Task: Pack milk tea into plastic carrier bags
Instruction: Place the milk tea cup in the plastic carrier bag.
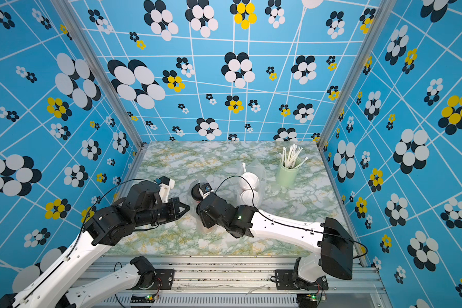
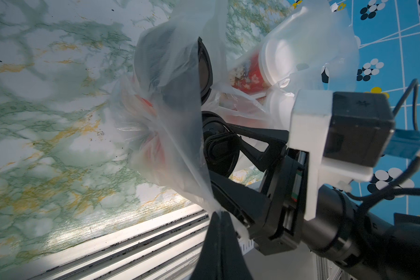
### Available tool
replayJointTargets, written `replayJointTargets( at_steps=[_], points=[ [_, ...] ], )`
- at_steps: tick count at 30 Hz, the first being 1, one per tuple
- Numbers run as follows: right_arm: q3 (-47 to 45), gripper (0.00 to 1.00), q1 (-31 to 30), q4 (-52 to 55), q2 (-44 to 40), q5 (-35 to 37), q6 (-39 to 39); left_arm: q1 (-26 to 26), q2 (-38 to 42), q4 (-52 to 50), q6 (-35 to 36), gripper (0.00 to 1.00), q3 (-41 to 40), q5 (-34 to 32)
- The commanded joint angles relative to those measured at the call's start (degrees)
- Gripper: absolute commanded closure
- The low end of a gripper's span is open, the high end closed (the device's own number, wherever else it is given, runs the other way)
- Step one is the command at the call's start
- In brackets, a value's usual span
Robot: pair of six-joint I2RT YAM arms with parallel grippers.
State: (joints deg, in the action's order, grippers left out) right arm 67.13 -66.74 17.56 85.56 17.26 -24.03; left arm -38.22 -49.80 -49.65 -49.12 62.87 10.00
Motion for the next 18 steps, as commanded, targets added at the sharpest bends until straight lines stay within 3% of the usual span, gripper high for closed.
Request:
replayJointTargets(
  at_steps=[1, 6, 18],
  points=[
    [3.8, 0.4, -0.48, 2.8, -2.07, -1.41, 0.95, 0.42, -0.28, 1.04, -0.6, 1.0, -1.09, 0.82],
    [5.7, 0.28, -0.5, 5.93, -0.89, -2.35, 1.33, 0.42, -0.66, 1.31, -0.62, 1.0, -1.86, 1.45],
    [8.74, 0.11, -0.42, 7.76, -0.84, -4.87, 2.18, 0.62, -0.91, -0.08, -0.1, 0.98, -1.51, 0.54]
  ],
)
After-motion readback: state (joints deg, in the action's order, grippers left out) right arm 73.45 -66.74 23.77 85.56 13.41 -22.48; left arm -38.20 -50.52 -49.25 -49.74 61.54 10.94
